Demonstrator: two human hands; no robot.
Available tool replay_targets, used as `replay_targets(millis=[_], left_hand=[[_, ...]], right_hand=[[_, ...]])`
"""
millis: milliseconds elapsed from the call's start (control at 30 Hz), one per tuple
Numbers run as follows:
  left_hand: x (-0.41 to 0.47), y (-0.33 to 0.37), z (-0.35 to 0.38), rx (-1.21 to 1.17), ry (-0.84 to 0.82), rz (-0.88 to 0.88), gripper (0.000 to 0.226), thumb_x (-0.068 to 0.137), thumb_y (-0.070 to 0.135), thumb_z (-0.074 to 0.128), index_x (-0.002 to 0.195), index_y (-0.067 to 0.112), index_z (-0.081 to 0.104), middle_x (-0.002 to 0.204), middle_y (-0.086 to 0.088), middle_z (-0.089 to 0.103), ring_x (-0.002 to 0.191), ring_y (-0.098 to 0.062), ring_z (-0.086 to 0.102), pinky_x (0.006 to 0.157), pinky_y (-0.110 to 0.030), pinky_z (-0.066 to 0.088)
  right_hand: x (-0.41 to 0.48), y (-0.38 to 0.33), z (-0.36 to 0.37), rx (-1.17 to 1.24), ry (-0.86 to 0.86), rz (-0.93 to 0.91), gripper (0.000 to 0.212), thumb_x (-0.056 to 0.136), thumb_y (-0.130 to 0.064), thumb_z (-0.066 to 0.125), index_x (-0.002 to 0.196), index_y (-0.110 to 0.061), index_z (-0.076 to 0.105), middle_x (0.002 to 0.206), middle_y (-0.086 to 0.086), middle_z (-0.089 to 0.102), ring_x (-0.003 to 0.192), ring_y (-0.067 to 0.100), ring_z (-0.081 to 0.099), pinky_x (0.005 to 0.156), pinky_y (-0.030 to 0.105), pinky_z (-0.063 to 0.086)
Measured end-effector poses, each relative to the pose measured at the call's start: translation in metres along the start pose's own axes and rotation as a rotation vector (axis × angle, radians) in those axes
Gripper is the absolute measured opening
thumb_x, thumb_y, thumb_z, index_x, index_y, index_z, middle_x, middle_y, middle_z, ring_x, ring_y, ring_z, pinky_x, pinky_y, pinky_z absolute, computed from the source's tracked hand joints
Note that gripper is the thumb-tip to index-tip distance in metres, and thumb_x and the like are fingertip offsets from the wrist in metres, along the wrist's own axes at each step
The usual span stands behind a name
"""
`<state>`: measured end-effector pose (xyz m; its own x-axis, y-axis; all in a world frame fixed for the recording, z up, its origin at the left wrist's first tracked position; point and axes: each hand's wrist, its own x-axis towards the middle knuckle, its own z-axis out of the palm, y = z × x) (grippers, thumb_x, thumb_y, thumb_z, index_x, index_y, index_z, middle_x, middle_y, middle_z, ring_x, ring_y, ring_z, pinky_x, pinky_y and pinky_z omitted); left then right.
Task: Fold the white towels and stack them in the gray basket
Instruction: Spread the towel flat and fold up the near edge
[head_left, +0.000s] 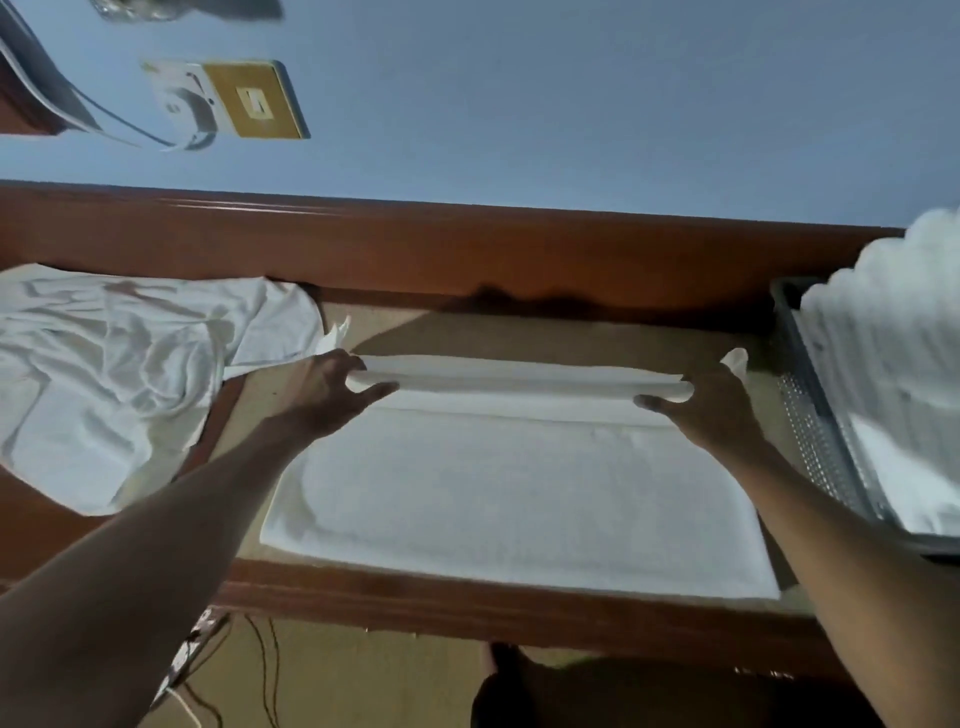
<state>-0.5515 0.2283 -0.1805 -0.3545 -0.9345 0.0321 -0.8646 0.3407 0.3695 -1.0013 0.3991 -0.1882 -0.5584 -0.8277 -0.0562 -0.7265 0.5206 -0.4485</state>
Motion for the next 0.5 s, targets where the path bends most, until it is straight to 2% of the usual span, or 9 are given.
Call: replay_targets(millis=[100, 233, 367, 433, 500], left_hand=[[-0.047, -0.015, 0.011, -0.074, 0.068, 0.006, 0.086, 0.078, 0.084, 0.050, 0.098, 0.006, 0.077, 0.099, -0.012, 0.074, 0.090, -0.031, 0.069, 0.080, -0.043, 0.056], [-0.101, -0.026, 0.023, -0.130, 0.131, 0.069, 0.081, 0.083, 0.084, 0.048, 0.088, 0.010, 0.079, 0.090, -0.008, 0.075, 0.077, -0.026, 0.069, 0.072, -0.040, 0.057], [-0.143, -0.030, 0.030, -0.187, 0.169, 0.033, 0.070, 0.092, 0.074, 0.049, 0.082, 0.012, 0.080, 0.085, -0.006, 0.076, 0.073, -0.022, 0.069, 0.070, -0.037, 0.055], [-0.161, -0.030, 0.032, -0.158, 0.153, 0.013, 0.056, 0.097, 0.061, 0.056, 0.085, 0.012, 0.081, 0.089, -0.007, 0.076, 0.076, -0.024, 0.070, 0.070, -0.034, 0.052], [-0.177, -0.033, 0.035, -0.125, 0.128, 0.001, 0.043, 0.098, 0.048, 0.062, 0.088, 0.011, 0.081, 0.092, -0.007, 0.077, 0.081, -0.027, 0.071, 0.072, -0.034, 0.051]], right_hand=[[-0.054, 0.021, 0.006, -0.034, 0.090, -0.103, 0.049, 0.083, -0.064, 0.070, 0.087, -0.014, 0.069, 0.094, 0.007, 0.068, 0.091, 0.029, 0.064, 0.090, 0.052, 0.051], [-0.115, 0.044, 0.022, 0.135, 0.044, -0.038, 0.059, 0.081, -0.058, 0.064, 0.092, -0.001, 0.073, 0.097, 0.017, 0.067, 0.093, 0.034, 0.065, 0.089, 0.049, 0.051], [-0.164, 0.050, 0.036, 0.168, 0.113, 0.006, 0.064, 0.087, -0.063, 0.063, 0.098, -0.001, 0.073, 0.106, 0.017, 0.068, 0.098, 0.029, 0.065, 0.091, 0.043, 0.053], [-0.181, 0.053, 0.040, 0.185, 0.160, 0.019, 0.068, 0.089, -0.066, 0.060, 0.096, 0.000, 0.073, 0.103, 0.017, 0.068, 0.094, 0.027, 0.065, 0.087, 0.036, 0.049], [-0.196, 0.058, 0.047, 0.190, 0.200, 0.019, 0.065, 0.088, -0.062, 0.055, 0.092, 0.000, 0.073, 0.097, 0.016, 0.067, 0.088, 0.027, 0.065, 0.082, 0.034, 0.047]])
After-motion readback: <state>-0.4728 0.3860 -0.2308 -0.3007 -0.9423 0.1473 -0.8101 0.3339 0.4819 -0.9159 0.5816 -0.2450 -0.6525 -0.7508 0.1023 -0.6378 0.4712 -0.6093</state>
